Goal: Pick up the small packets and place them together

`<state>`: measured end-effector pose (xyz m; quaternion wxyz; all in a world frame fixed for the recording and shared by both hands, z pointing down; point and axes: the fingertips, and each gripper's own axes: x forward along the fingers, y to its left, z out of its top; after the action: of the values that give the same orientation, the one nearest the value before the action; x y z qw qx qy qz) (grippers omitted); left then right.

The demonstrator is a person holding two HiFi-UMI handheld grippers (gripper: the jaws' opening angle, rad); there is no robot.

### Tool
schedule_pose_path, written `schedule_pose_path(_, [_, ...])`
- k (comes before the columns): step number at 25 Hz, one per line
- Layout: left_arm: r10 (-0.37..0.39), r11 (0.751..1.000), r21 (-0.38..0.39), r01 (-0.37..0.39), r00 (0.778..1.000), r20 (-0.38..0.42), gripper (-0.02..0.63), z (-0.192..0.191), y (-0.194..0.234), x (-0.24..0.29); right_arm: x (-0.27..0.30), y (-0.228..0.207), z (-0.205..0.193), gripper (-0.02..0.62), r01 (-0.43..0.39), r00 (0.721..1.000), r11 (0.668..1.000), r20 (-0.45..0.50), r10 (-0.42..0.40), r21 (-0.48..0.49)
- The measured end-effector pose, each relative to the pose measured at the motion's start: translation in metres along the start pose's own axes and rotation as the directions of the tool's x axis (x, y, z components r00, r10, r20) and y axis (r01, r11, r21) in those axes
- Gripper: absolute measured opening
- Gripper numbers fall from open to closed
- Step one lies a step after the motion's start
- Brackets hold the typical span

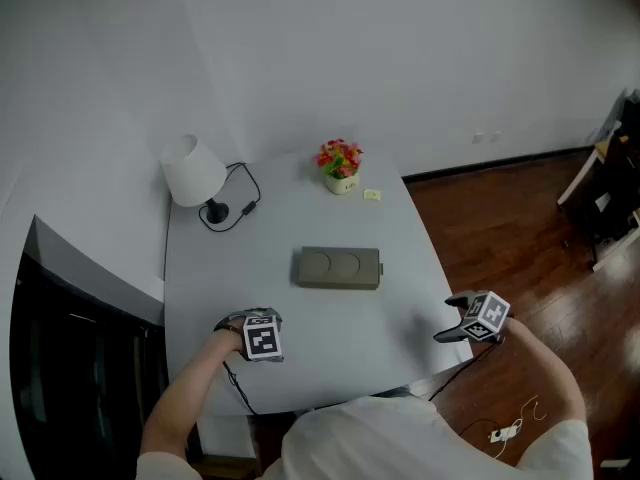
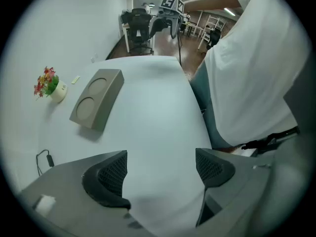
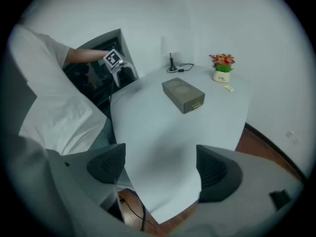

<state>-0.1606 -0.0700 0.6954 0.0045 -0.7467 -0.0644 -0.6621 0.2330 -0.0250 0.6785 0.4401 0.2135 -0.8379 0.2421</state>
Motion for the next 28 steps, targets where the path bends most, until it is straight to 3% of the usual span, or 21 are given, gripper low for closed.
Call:
schedule_pose_path(4, [0.048, 0.999, -0.015, -0.047, 0.997, 0.067, 0.433, 0.03, 0.018, 0.0, -0.011, -0.03, -0.007, 0.445, -0.004, 0.997, 0.989, 0.072, -0.006, 0.145])
schedule_pose_path(8, [0.114, 0.993, -0.023, -0.112, 0.986, 0.124, 0.433, 0.054, 0.037, 0.001, -0.016, -0.051, -0.01, 0.443, -0.058, 0.985, 0.954, 0.172, 0.007, 0.293])
schedule_pose_path(11, [0.159, 0.987, -0.057, -0.151, 0.971, 0.18, 0.433, 0.072, 0.049, -0.004, -0.019, -0.067, 0.0, 0.442, -0.162, 0.953, 0.89, 0.301, 0.029, 0.427])
schedule_pose_path(14, [0.198, 0.976, -0.138, -0.166, 0.946, 0.258, 0.433, 0.089, 0.058, -0.008, -0.02, -0.086, 0.01, 0.442, -0.268, 0.905, 0.811, 0.424, 0.028, 0.519])
schedule_pose_path(16, [0.233, 0.963, -0.21, -0.172, 0.92, 0.316, 0.433, 0.098, 0.064, -0.013, -0.015, -0.096, 0.014, 0.442, -0.368, 0.867, 0.746, 0.494, 0.06, 0.556])
schedule_pose_path(19, [0.291, 0.935, -0.307, -0.175, 0.874, 0.389, 0.433, 0.105, 0.072, -0.022, -0.003, -0.103, 0.024, 0.442, -0.574, 0.767, 0.555, 0.632, 0.109, 0.602])
schedule_pose_path(21, [0.332, 0.911, -0.376, -0.17, 0.843, 0.423, 0.433, 0.105, 0.076, -0.028, 0.003, -0.114, 0.033, 0.44, -0.646, 0.705, 0.486, 0.704, 0.084, 0.589])
schedule_pose_path(23, [0.384, 0.883, -0.434, -0.179, 0.806, 0.45, 0.433, 0.105, 0.08, -0.038, 0.012, -0.124, 0.039, 0.44, -0.676, 0.675, 0.449, 0.735, 0.059, 0.585])
schedule_pose_path(28, [0.494, 0.834, -0.506, -0.221, 0.707, 0.506, 0.433, 0.122, 0.082, -0.068, 0.049, -0.133, 0.055, 0.44, -0.67, 0.696, 0.431, 0.713, 0.083, 0.604])
